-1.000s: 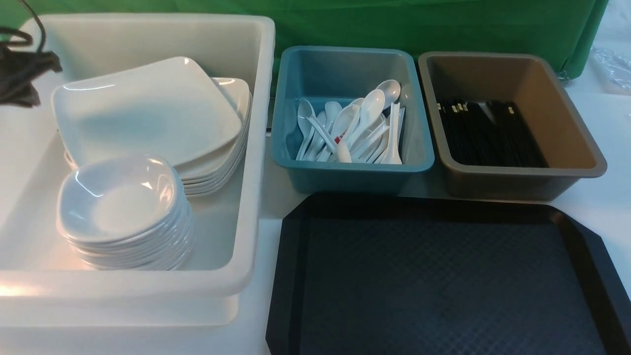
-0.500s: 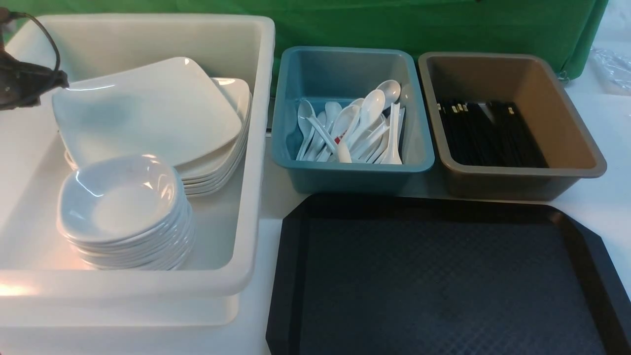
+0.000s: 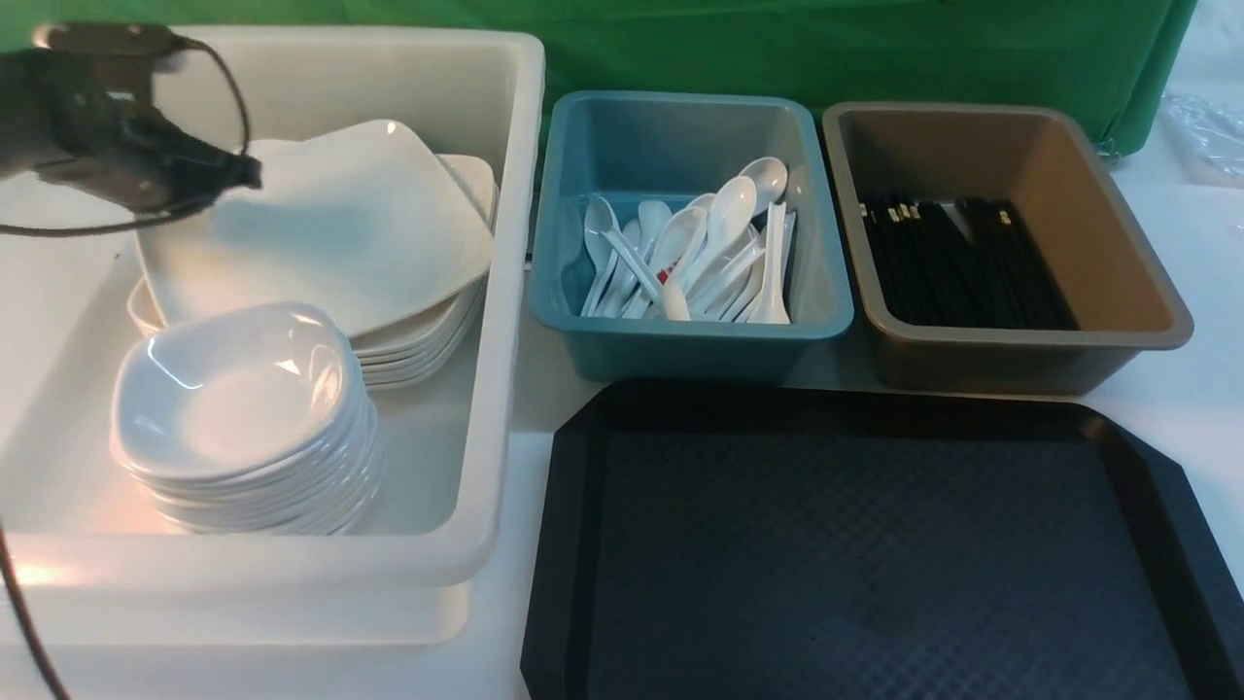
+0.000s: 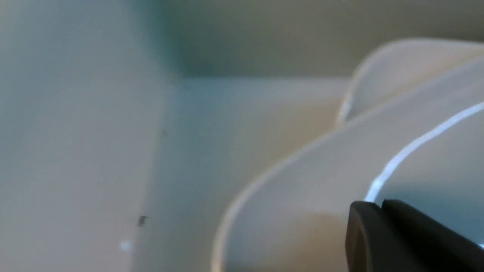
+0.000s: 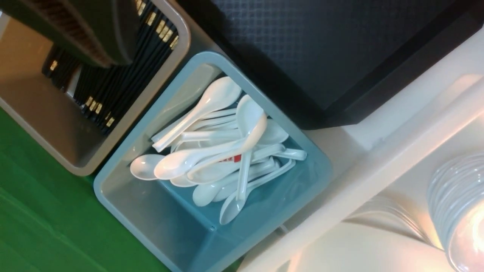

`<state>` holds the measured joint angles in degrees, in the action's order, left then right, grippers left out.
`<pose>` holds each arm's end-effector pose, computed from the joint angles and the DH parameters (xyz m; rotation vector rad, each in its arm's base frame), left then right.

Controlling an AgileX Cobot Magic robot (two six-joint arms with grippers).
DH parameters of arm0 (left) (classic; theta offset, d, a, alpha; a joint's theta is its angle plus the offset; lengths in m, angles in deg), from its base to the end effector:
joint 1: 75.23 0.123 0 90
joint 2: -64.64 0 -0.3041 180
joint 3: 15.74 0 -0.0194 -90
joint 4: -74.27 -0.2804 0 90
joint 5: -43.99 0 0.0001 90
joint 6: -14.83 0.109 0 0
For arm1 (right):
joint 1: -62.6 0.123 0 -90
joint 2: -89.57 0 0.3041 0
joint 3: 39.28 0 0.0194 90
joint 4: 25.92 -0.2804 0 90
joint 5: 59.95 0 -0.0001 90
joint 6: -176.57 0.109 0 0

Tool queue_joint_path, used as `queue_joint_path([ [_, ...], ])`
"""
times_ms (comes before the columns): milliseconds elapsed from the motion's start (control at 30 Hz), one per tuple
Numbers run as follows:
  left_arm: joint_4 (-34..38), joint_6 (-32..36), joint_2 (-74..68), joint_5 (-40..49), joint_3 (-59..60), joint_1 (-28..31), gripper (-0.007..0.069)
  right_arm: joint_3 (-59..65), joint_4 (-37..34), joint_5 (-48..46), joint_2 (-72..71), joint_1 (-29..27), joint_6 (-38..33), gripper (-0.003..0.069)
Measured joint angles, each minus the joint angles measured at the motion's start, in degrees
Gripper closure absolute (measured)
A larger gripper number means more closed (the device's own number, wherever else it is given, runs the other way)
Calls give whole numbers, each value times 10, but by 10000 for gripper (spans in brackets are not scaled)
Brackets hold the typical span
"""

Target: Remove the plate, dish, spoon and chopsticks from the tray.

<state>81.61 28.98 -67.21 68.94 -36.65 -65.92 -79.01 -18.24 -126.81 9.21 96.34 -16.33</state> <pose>0.5414 0.0828 0.1894 -0.0117 2.3684 0.0776 0.3156 0.1947 0.5156 -0.8632 2.0278 0.0373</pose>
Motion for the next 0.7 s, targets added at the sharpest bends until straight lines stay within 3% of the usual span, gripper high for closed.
queue_joint_path([
  [700, -30, -101, 78, 128, 0, 9, 608, 0, -6, 0, -2, -1, 5, 622],
])
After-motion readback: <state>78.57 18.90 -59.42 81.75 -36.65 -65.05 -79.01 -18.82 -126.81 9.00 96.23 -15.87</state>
